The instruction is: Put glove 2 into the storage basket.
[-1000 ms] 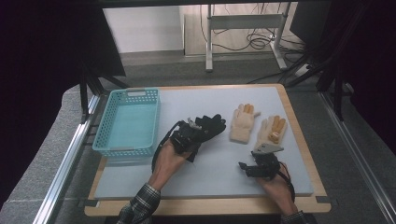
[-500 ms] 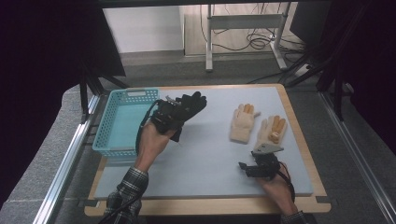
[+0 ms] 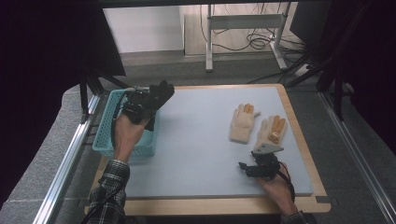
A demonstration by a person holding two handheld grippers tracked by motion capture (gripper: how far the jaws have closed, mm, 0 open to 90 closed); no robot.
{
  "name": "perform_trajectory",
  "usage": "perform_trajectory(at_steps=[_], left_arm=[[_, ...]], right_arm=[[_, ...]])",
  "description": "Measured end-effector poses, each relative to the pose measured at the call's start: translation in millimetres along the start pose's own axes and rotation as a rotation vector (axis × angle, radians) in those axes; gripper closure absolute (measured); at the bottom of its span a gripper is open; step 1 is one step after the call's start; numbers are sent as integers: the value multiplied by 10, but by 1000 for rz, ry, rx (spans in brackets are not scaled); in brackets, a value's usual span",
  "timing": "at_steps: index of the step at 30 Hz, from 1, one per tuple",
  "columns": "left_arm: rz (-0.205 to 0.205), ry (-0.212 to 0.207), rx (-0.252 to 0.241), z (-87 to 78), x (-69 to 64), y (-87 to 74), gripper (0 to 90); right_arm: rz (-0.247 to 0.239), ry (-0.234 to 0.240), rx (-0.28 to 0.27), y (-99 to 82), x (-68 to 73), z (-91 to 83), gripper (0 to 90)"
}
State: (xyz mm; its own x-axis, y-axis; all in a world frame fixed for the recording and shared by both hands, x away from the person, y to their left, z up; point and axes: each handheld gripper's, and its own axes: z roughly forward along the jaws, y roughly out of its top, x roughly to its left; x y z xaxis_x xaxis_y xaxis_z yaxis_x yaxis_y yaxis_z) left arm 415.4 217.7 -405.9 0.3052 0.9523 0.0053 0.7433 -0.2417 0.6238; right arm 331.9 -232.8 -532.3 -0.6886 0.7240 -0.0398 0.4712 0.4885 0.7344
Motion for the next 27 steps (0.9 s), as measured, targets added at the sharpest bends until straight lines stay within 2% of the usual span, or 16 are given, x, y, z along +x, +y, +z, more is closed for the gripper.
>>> perform_trajectory(at_steps=[16, 19, 20, 24, 27], left_arm=[[-103, 85, 31, 64, 556, -165, 615], [-109, 101, 52, 104, 657, -206, 613], [-124, 108, 60, 135, 696, -228, 612], [-143, 129, 87, 215, 799, -274, 611], [-153, 145, 123, 308, 868, -314, 609]], right_arm=[[-1, 0, 0, 0, 0, 0, 269], [-1, 0, 0, 0, 0, 0, 269], [-1, 0, 0, 0, 0, 0, 269], [0, 0, 0, 0, 0, 1, 269], [0, 0, -1, 0, 0, 1, 269]])
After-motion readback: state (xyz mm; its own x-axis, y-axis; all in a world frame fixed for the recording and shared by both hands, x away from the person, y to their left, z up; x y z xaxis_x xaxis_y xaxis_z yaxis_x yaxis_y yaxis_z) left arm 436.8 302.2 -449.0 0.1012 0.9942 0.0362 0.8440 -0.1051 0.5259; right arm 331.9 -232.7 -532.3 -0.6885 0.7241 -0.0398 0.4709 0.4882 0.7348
